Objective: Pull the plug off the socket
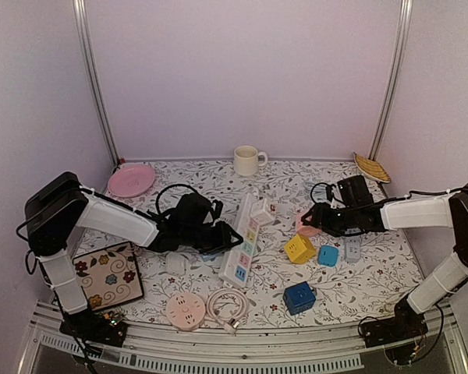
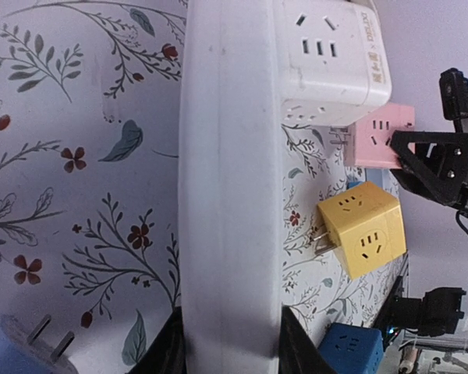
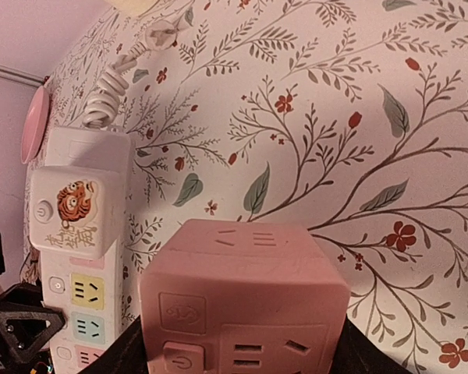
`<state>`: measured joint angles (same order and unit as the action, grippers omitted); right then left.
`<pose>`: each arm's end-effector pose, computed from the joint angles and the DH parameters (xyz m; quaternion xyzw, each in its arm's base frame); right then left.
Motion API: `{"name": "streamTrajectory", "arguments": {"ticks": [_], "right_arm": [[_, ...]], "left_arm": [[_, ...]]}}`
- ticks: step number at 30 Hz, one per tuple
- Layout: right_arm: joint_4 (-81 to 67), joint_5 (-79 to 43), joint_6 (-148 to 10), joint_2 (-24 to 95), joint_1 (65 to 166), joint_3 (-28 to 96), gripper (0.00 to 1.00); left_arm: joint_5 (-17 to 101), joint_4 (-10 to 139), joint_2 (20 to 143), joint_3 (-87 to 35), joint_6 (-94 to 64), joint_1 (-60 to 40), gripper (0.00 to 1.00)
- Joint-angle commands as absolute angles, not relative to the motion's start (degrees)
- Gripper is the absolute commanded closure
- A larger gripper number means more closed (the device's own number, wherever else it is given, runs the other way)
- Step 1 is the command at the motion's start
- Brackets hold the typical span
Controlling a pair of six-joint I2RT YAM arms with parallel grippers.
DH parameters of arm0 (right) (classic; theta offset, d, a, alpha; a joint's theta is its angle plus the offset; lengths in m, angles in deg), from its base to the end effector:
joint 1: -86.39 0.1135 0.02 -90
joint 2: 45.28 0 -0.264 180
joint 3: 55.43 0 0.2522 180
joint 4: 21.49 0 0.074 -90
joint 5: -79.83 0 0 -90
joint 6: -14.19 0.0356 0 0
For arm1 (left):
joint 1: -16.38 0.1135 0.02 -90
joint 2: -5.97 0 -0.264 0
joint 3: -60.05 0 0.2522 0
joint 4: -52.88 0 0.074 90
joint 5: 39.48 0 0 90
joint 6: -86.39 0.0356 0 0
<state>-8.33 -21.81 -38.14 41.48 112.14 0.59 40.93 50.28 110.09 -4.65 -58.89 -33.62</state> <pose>0.2673 0.1369 0.1727 0.0556 0.9146 0.2841 0.2823 0.2311 -0.2846 0.1440 -0.0037 0.8919 -0.3999 0.2113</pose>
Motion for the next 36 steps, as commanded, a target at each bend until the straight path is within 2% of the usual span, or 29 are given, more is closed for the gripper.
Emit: {"name": "streamTrajectory", "arguments": {"ticks": [1,3,8,12,19,27,36], "right_arm": [[-13.6,-25.0,-38.2,43.2,110.6,-1.1,0.6],[-13.7,-24.9,-38.2,43.2,110.3,-1.8,0.51],[-11.8,-20.9,-38.7,40.4,109.9,-3.7,0.17],[-8.8,-17.8,-39.6,37.8,109.9,-4.3,0.02],[-4.3,-14.0,-39.9,31.9,109.9,-4.8,0.0],[-3.2,-15.2,-39.0,25.3,110.4,-6.4,0.01],[-4.9,-16.0,-36.6,25.6,117.4,-2.1,0.01]], "left_arm": [[41.5,47.2,106.5,-5.7,-55.2,-34.5,1.0],[41.6,47.3,106.3,-5.7,-55.0,-34.6,1.0],[41.9,47.5,105.9,-5.8,-54.3,-35.1,1.0],[42.1,47.6,105.5,-6.1,-53.8,-35.5,1.0],[42.6,47.9,105.2,-6.4,-53.4,-36.0,1.0],[42.7,47.9,105.2,-6.6,-53.4,-36.4,1.0],[42.5,47.3,104.5,-7.1,-52.9,-37.1,1.0]]}}
